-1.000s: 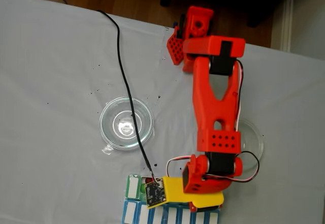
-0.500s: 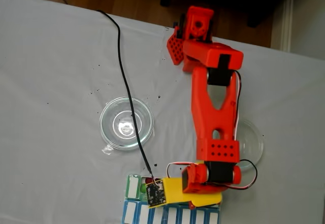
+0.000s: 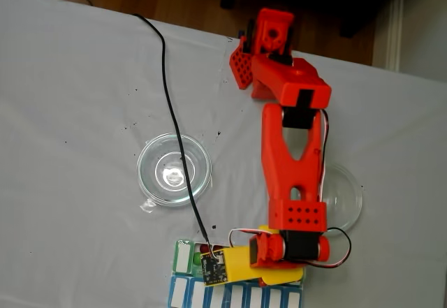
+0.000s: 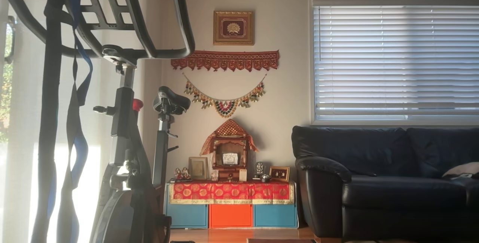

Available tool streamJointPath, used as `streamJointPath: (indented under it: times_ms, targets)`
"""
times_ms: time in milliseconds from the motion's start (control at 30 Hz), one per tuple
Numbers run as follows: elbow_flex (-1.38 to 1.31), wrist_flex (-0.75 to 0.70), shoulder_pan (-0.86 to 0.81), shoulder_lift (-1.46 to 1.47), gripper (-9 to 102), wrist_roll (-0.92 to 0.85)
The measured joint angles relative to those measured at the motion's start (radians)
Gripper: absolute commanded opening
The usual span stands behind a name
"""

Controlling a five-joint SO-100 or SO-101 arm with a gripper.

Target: Sort medicines into box.

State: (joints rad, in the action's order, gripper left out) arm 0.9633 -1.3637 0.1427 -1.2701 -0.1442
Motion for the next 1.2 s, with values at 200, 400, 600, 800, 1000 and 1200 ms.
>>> streamJointPath:
  times_ms: [200,400,600,800,1000,1200]
  targets:
    - [0.028,0.002,-0.012,-0.054,1,0.000]
    - [0.061,0.006,-0.035,-0.209,1,0.037]
    - [0.166,0.127,-0.069,-0.353,1,0.100]
    - [0.224,0.233,-0.104,-0.391,1,0.097]
    - [0.225,0.259,-0.114,-0.385,1,0.046]
    - [0.225,0.265,-0.103,-0.330,1,0.009]
